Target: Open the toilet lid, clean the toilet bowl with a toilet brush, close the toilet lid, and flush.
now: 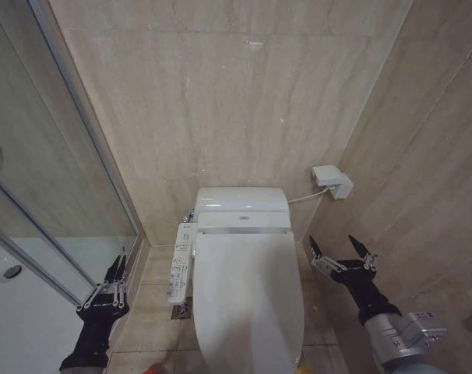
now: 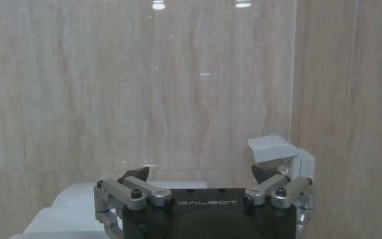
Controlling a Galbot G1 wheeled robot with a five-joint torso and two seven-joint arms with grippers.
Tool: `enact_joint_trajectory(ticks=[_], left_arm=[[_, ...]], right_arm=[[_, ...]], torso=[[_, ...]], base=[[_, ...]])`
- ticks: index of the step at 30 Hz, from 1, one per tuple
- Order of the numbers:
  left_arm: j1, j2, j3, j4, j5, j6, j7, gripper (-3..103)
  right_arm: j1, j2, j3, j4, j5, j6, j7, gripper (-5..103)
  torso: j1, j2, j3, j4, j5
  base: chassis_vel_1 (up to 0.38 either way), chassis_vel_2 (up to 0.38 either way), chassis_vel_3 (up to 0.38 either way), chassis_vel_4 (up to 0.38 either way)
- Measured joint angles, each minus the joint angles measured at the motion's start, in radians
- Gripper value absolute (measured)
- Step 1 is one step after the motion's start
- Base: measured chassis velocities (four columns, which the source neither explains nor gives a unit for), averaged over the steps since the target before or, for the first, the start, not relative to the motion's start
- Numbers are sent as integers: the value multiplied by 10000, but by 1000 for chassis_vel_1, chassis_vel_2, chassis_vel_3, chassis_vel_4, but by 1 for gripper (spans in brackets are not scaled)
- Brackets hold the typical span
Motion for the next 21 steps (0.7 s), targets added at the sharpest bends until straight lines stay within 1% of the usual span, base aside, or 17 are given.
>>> enact_joint_trajectory(ticks=[1,3,4,6,8,9,15,16,21], left_arm=[[-29,-9,10,-11,9,123,-124,21],[-68,4,34,-91,63,467,-334,21],[-68,4,34,-91,63,467,-334,21],[-83,99,43,-178,115,773,-485,21],[-85,128,45,-205,119,838,-537,21],[-94,156,48,-232,119,877,-594,48],[-136,317,51,-385,92,1056,-746,48],[-136,343,53,-412,86,1101,-757,76],[-121,402,98,-507,81,1227,-877,76]], right_arm=[[0,0,0,0,0,0,0,100],[0,0,0,0,0,0,0,100],[0,0,0,0,0,0,0,100],[0,0,0,0,0,0,0,100],[0,0,0,0,0,0,0,100],[0,0,0,0,0,0,0,100],[0,0,0,0,0,0,0,100],[0,0,0,0,0,0,0,100],[0,0,0,0,0,0,0,100]], torso=[[0,0,0,0,0],[0,0,0,0,0],[0,0,0,0,0],[0,0,0,0,0],[0,0,0,0,0],[0,0,0,0,0],[0,0,0,0,0],[0,0,0,0,0],[0,0,0,0,0]], base=[[0,0,0,0],[0,0,0,0],[0,0,0,0],[0,0,0,0],[0,0,0,0],[0,0,0,0],[0,0,0,0],[0,0,0,0],[0,0,0,0]])
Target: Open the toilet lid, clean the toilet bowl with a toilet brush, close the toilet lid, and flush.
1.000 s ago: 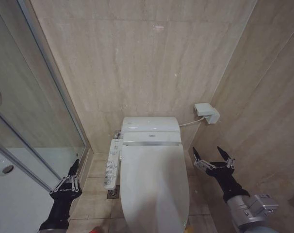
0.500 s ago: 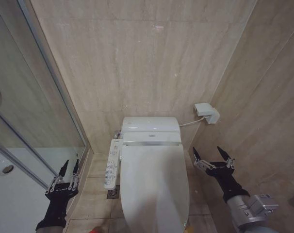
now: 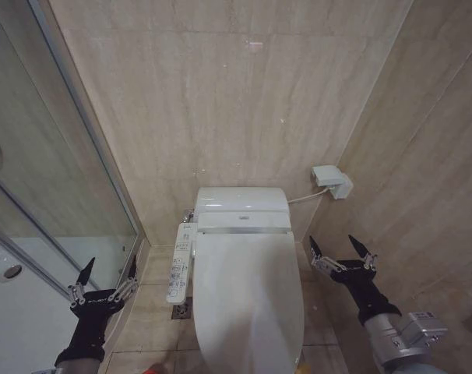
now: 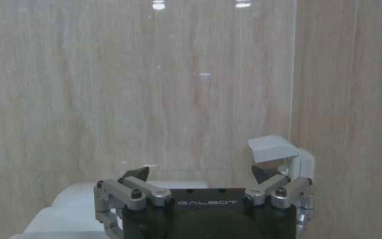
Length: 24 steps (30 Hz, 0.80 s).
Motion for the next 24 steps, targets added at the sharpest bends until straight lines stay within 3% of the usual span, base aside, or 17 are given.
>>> enact_joint_trajectory(ticks=[2,3,17,24], left_arm=[[7,15,2,-28,2,25,-20,76],[22,31,6,-71,5,55,-35,98],[169,22,25,-300,119,123,238,100],[185,-23,36,-335,122,148,60,100]], right_arm=[[0,0,0,0,0,0,0,100],[0,0,0,0,-1,0,0,100],[0,0,0,0,0,0,0,100],[0,0,0,0,0,0,0,100]], torso=[[0,0,0,0,0],[0,0,0,0,0],[0,0,0,0,0],[0,0,0,0,0]], base=[[0,0,0,0],[0,0,0,0],[0,0,0,0],[0,0,0,0]])
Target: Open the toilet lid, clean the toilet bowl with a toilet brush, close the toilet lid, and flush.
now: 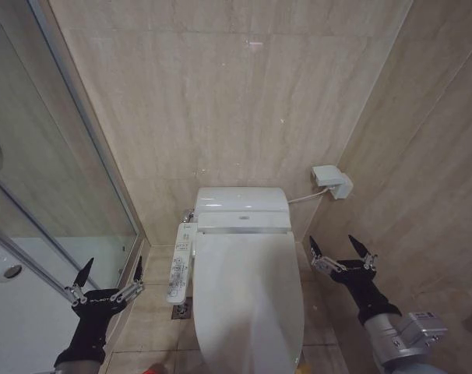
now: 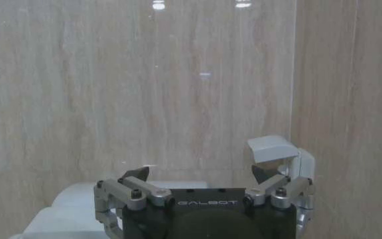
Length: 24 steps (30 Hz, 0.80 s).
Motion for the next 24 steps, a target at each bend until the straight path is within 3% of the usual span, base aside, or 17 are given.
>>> enact_joint_trajectory(ticks=[24], left_arm=[[43,-42,10,-1,58,124,-155,100]], right_arm=[[0,0,0,0,0,0,0,100]], torso=[[0,0,0,0,0]], base=[[0,0,0,0]])
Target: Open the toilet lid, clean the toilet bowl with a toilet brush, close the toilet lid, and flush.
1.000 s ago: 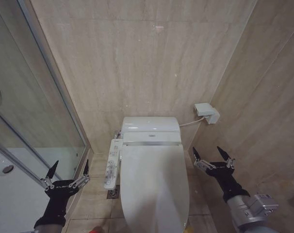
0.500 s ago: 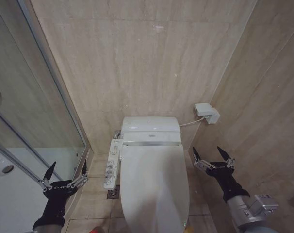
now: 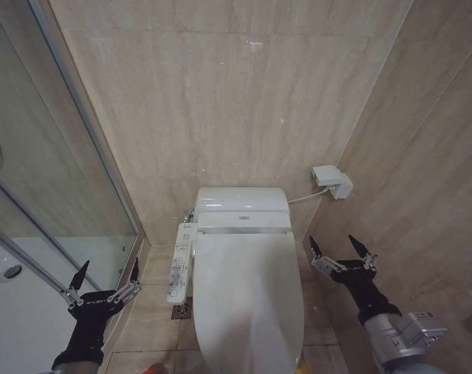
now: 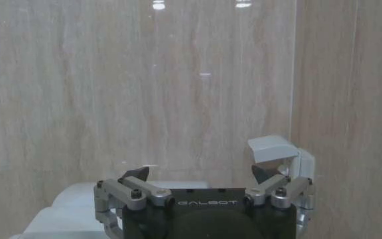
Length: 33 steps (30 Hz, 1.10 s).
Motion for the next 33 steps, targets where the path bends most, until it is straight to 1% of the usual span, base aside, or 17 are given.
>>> enact_joint_trajectory(ticks=[23,32,33], left_arm=[[0,0,0,12,3,-5,13,100],[0,0,-1,17,2,-5,14,100],[1,0,0,17,1,-5,15,100]], right_arm=[[0,0,0,0,0,0,0,100],[0,0,0,0,0,0,0,100],[1,0,0,0,0,0,0,100]], torso=[[2,-1,1,0,0],[0,0,0,1,-3],[0,0,0,0,1]], base=[[3,-5,-6,4],[142,-155,-151,157],[219,-225,-235,234]])
